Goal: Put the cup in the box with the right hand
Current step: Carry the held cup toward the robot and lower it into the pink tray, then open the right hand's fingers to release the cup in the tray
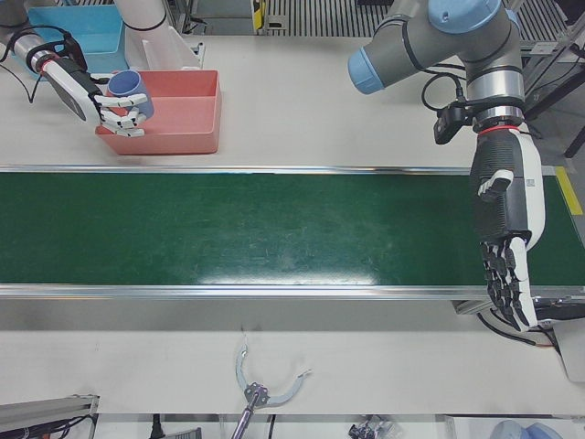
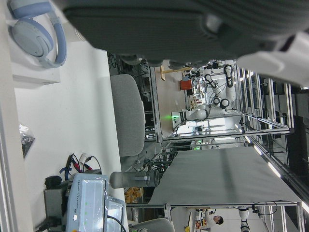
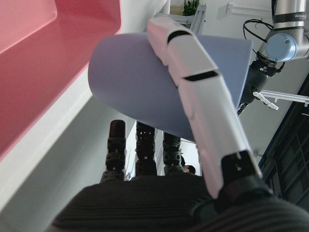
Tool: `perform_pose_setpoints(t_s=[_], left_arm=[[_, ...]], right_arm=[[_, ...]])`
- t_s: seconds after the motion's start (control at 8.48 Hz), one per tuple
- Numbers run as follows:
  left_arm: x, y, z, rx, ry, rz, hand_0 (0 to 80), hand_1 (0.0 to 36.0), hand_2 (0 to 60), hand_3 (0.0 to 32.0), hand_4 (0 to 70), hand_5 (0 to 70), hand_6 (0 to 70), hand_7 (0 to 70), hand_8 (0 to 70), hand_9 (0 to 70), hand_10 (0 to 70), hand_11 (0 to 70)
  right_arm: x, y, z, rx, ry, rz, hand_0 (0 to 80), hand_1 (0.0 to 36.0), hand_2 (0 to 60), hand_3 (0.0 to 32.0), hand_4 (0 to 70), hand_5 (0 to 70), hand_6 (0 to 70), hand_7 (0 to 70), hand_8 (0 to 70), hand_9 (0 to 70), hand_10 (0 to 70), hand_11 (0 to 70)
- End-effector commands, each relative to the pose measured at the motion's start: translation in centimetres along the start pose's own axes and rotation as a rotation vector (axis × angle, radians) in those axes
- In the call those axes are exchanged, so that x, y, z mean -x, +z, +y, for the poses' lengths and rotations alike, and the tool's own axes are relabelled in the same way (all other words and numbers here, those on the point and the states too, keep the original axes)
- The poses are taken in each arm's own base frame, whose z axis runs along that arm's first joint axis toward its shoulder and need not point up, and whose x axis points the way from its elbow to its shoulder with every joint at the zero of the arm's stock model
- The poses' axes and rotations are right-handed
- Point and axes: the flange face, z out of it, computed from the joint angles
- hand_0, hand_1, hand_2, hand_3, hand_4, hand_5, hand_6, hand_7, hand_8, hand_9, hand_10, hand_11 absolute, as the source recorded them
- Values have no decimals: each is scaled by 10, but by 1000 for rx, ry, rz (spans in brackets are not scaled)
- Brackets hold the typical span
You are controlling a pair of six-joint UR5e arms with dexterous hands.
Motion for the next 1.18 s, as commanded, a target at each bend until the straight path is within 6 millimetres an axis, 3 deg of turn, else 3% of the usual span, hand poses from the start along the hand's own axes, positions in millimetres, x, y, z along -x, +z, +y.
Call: perform_pose_setpoints(t_s=[0.0,0.12,0.24,0.35,0.59,0.83,0.94,1.06], left_arm=[[0,0,0,0,-2,-1,0,0,0,0,0,0,0,0,0,0,0,0],[0,0,0,0,0,0,0,0,0,0,0,0,0,0,0,0,0,0],[0,0,0,0,0,-1,0,0,0,0,0,0,0,0,0,0,0,0],[0,0,0,0,0,0,0,0,0,0,0,0,0,0,0,0,0,0],[0,0,1,2,0,0,0,0,0,0,0,0,0,0,0,0,0,0],[0,0,0,0,-2,0,0,0,0,0,0,0,0,0,0,0,0,0],[0,0,0,0,0,-1,0,0,0,0,0,0,0,0,0,0,0,0],[0,0,0,0,0,0,0,0,0,0,0,0,0,0,0,0,0,0]], right_arm=[[22,-8,-9,-11,-12,-17,800,360,217,0,393,185,230,700,348,473,184,304],[46,-17,-15,-16,-18,-45,800,360,0,0,330,186,216,700,340,464,171,287],[60,-24,-14,-27,-25,-46,800,359,0,0,313,169,202,700,330,449,163,269],[59,-25,-11,-29,-26,-37,800,360,0,0,336,189,223,700,347,466,184,305],[33,-20,5,-11,-6,0,800,360,0,0,302,193,230,700,362,478,195,322],[27,-22,4,-13,-8,13,800,360,0,0,317,175,221,700,351,472,177,291],[27,-22,5,-13,-7,14,800,296,0,0,336,150,210,700,334,459,160,258],[26,-21,5,-13,-7,14,800,203,0,0,305,120,182,700,305,426,136,217]])
